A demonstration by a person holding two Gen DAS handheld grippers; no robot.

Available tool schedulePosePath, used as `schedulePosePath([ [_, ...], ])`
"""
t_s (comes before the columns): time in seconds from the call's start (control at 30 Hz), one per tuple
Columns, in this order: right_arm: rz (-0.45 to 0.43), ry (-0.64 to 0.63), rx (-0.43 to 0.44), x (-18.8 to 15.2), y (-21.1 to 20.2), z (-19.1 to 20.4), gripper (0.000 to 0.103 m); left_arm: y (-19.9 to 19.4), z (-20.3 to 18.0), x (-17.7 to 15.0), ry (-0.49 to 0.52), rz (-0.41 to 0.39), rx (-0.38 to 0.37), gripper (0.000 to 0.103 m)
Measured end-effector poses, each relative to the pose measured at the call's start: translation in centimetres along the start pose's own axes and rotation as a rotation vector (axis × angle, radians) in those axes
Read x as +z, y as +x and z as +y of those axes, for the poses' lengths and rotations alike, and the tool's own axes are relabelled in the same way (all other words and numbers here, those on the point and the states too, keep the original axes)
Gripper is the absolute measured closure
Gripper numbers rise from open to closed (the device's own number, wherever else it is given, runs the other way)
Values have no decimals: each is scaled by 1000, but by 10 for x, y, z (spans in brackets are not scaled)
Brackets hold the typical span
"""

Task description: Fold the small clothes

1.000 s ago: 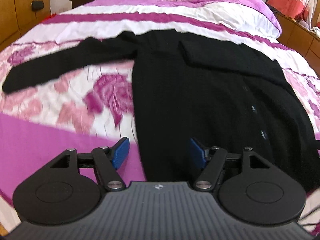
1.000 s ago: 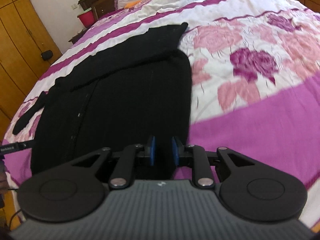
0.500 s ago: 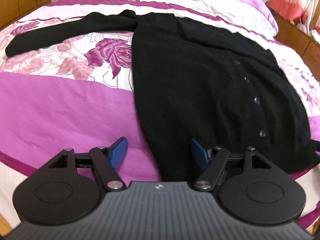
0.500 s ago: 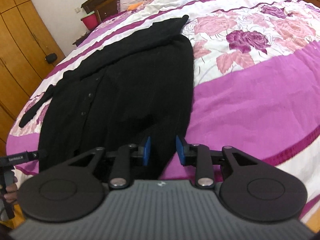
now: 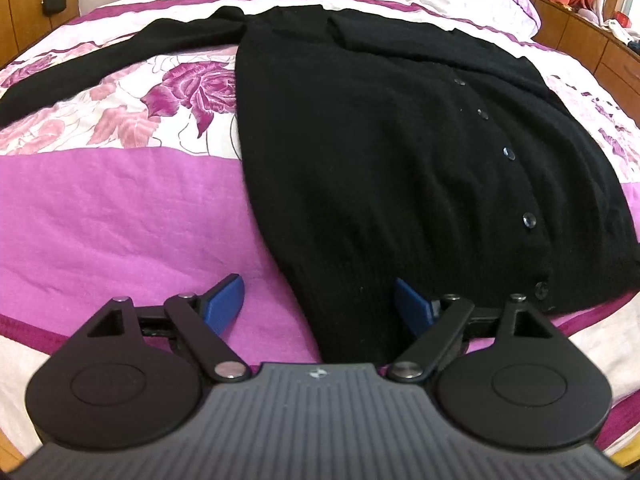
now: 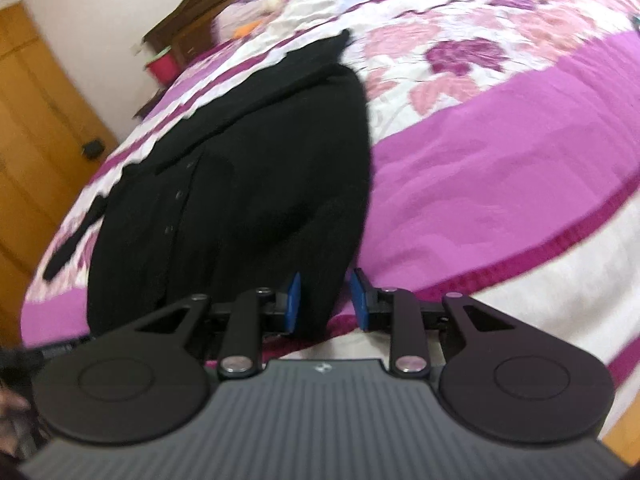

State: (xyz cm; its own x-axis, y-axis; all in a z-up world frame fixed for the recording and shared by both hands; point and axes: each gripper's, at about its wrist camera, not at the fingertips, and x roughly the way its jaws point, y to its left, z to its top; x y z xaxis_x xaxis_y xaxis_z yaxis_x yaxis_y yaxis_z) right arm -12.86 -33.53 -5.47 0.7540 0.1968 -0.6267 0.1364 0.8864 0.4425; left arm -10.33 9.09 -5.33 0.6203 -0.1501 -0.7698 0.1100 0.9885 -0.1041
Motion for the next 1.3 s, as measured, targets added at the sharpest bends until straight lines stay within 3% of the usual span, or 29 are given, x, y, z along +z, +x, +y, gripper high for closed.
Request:
schedulePosePath([
  [0.27, 16, -29, 19, 2, 24, 6, 73, 6, 5, -3, -44, -41, -29, 17],
  [0.37, 22, -28, 49, 3, 30, 7, 73, 4, 4, -1, -36, -32, -28, 28],
  [0.4, 21, -25, 52, 4, 31, 7, 74, 3, 4, 0, -40, -29, -29, 40],
  [0.43, 17, -21, 53, 4, 29, 8, 88, 1, 4, 1, -52, -28, -36, 58],
  [0.47, 13, -18, 55, 6, 27, 8, 94, 0, 6, 1, -69, -25, -54, 67],
  [0.5, -5, -8, 56, 7, 22, 8, 93, -2, 9, 1, -95, -20, -78, 84],
  [0.53, -41, -13, 49, 8, 12, 10, 94, -6, 12, 1, -126, -19, -89, 94],
  [0.67, -110, -88, 2, 11, -22, 15, 94, -26, 14, -2, -140, -60, -93, 96],
  [0.87, -22, -158, -89, 1, -3, 9, 94, -31, 11, -8, -107, -45, -30, 95],
  [0.97, -25, -210, -112, -5, 3, 14, 93, -25, 14, -8, -123, -8, -25, 94],
  [1.07, -47, -240, -104, -1, -8, 22, 92, -34, 16, -4, -117, -17, -43, 94],
  [1.17, -86, -243, -61, 9, -29, 32, 92, -55, 19, 0, -80, -56, -11, 93],
  [1.27, -142, -300, -51, 20, -44, 48, 92, -74, 30, 6, -73, -94, 28, 82],
  [1.3, -151, -320, -44, 23, -46, 52, 92, -80, 36, 9, -84, -109, 44, 70],
])
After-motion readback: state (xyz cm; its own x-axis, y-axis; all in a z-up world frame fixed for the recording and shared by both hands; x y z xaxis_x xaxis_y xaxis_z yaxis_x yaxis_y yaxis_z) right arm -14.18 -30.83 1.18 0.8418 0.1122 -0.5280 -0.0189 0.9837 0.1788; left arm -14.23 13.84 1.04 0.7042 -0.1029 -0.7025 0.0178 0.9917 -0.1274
